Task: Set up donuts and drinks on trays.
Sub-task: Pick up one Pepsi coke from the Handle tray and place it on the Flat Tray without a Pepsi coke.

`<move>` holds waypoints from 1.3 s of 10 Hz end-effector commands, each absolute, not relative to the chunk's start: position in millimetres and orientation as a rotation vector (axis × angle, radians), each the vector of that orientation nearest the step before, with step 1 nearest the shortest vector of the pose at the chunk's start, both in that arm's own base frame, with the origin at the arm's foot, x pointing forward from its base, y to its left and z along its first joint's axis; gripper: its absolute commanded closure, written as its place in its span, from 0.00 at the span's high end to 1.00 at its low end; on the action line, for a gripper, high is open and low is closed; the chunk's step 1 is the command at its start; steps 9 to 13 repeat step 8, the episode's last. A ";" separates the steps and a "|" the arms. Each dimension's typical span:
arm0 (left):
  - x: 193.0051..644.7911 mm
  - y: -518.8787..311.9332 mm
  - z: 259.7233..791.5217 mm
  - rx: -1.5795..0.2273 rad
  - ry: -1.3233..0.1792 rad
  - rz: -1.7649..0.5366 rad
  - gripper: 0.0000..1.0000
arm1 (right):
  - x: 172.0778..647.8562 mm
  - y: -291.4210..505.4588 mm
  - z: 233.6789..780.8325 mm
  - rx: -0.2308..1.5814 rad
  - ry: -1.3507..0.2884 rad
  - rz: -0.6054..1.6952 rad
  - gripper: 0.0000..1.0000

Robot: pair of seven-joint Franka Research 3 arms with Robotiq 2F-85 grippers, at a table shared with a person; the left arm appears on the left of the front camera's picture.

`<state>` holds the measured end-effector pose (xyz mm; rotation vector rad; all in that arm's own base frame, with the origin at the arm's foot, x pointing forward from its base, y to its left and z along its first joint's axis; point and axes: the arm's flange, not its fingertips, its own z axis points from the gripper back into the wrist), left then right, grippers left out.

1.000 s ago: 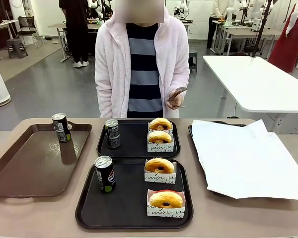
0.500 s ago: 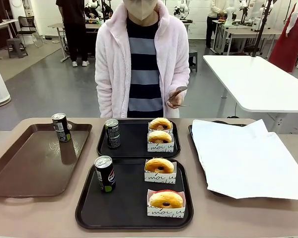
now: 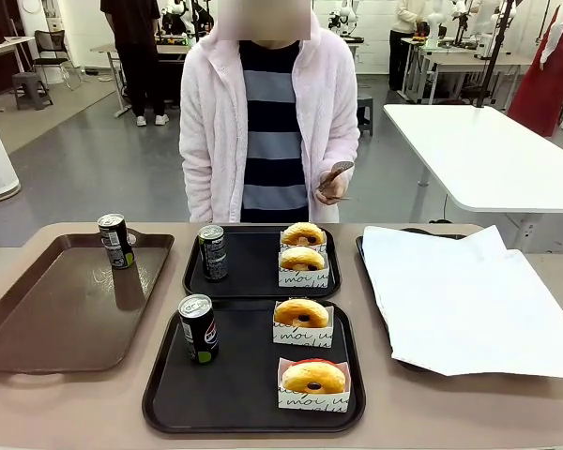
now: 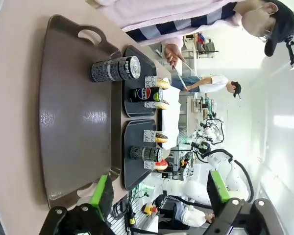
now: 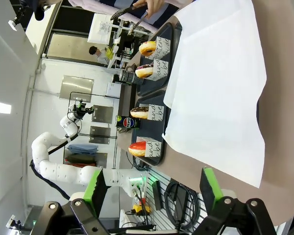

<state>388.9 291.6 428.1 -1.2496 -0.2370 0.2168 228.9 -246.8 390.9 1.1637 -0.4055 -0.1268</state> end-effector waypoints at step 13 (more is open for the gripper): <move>382.9 290.1 429.1 -1.258 -0.252 0.201 1.00 | 227.6 -247.7 391.3 1.170 -0.414 -0.110 1.00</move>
